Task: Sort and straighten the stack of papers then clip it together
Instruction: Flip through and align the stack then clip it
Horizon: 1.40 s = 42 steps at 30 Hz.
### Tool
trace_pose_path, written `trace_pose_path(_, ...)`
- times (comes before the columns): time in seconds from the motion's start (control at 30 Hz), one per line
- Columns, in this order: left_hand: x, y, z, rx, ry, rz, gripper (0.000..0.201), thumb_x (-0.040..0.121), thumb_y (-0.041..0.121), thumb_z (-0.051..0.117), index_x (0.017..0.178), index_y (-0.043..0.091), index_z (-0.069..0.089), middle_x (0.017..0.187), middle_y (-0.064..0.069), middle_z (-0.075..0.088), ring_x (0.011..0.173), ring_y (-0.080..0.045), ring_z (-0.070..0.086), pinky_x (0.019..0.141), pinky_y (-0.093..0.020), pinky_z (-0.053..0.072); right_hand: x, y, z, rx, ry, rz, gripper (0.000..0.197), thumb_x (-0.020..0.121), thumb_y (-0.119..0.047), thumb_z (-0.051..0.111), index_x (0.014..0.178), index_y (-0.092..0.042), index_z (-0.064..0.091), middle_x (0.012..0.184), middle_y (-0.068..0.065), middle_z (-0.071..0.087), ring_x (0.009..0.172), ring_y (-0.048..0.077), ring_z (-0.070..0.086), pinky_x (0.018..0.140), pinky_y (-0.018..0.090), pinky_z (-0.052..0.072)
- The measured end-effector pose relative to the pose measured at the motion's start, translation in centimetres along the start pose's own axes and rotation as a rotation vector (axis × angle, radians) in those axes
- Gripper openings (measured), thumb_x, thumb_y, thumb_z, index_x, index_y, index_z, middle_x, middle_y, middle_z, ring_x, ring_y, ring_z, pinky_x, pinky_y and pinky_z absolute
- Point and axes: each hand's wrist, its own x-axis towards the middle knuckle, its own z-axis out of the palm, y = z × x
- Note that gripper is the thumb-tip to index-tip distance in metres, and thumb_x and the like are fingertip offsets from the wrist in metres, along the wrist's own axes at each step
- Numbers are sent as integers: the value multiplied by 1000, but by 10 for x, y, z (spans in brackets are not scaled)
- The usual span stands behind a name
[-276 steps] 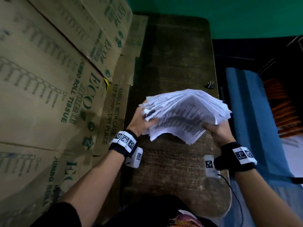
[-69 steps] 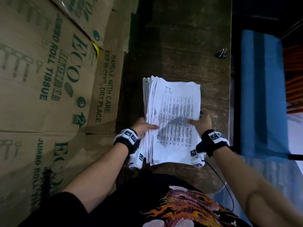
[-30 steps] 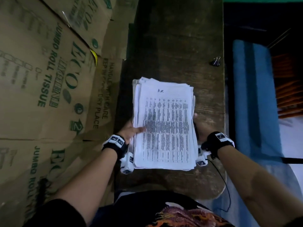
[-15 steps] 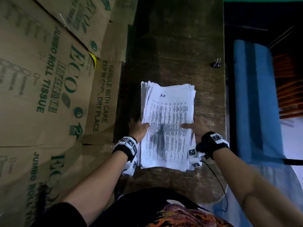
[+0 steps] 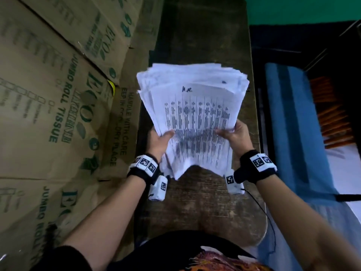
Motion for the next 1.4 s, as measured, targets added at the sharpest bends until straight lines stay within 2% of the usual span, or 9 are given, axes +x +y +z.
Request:
trace_pose_path(0.2, -11, 45, 6, -293, 54, 258, 45, 86, -9, 62, 127, 6, 51, 114, 2, 60, 97, 4, 63, 84, -17, 53, -2, -53, 12, 4, 76, -271, 34, 80, 18, 65, 102, -8, 62, 82, -26, 72, 84, -8, 67, 73, 14, 53)
trace_pose_path(0.33, -5, 32, -14, -117, -43, 297, 35, 76, 0, 76, 101, 22, 66, 98, 16, 68, 93, 5, 66, 83, -23, 55, -1, -43, -1, -71, -22, -236, 44, 78, 13, 70, 109, -17, 63, 107, -5, 71, 104, 14, 67, 89, 39, 56)
trace_pose_path(0.43, -7, 14, -17, -129, -84, 230, 44, 71, -2, 79, 110, 13, 66, 107, 8, 70, 101, -8, 67, 77, -17, 54, -7, -34, -1, -79, -45, -132, 45, 72, 25, 66, 103, -8, 61, 82, -10, 75, 79, 4, 70, 76, 30, 57)
trace_pose_path(0.53, -5, 16, -27, -136, -139, 302, 49, 60, 23, 89, 103, 19, 65, 100, 9, 73, 98, -8, 68, 84, -32, 56, -12, -38, -5, -48, -77, -151, 41, 68, 14, 77, 98, -9, 63, 80, -13, 76, 78, 1, 71, 68, 18, 56)
trace_pose_path(0.63, -2, 24, -38, -87, -196, 365, 63, 55, 40, 90, 107, 18, 65, 108, 1, 71, 108, -18, 66, 94, -45, 53, -12, -52, -10, -30, -60, -231, 68, 59, -10, 90, 118, -15, 57, 113, 2, 68, 106, 18, 65, 87, 32, 56)
trace_pose_path(0.93, 3, 53, -52, -167, -272, 397, 58, 60, 13, 85, 112, 21, 60, 116, -10, 66, 112, -26, 63, 92, -45, 54, 4, -67, -15, 12, -114, -243, 61, 70, 1, 76, 126, 2, 52, 117, 14, 62, 106, 20, 62, 88, 31, 54)
trace_pose_path(1.13, 3, 54, -24, -133, -76, 329, 28, 78, 9, 76, 101, 23, 66, 104, 3, 71, 103, -14, 67, 96, -44, 52, 4, -69, 22, -37, 1, -274, 27, 83, 9, 67, 101, -11, 66, 85, -16, 75, 81, 1, 69, 71, 20, 55)
trace_pose_path(1.27, 2, 56, -28, -168, -70, 404, 35, 78, -1, 74, 103, 19, 61, 99, 9, 68, 93, 1, 67, 84, -23, 54, 4, -72, 11, 40, -2, -310, 34, 79, 9, 72, 105, -12, 68, 99, 0, 75, 93, 16, 71, 78, 31, 58)
trace_pose_path(1.4, 9, 42, -36, -84, -186, 441, 59, 71, -12, 72, 124, 0, 48, 113, -4, 65, 105, -7, 65, 87, -26, 53, 7, -53, -1, -39, -37, -260, 54, 67, 9, 75, 117, 5, 56, 104, 6, 71, 94, 14, 67, 79, 26, 55)
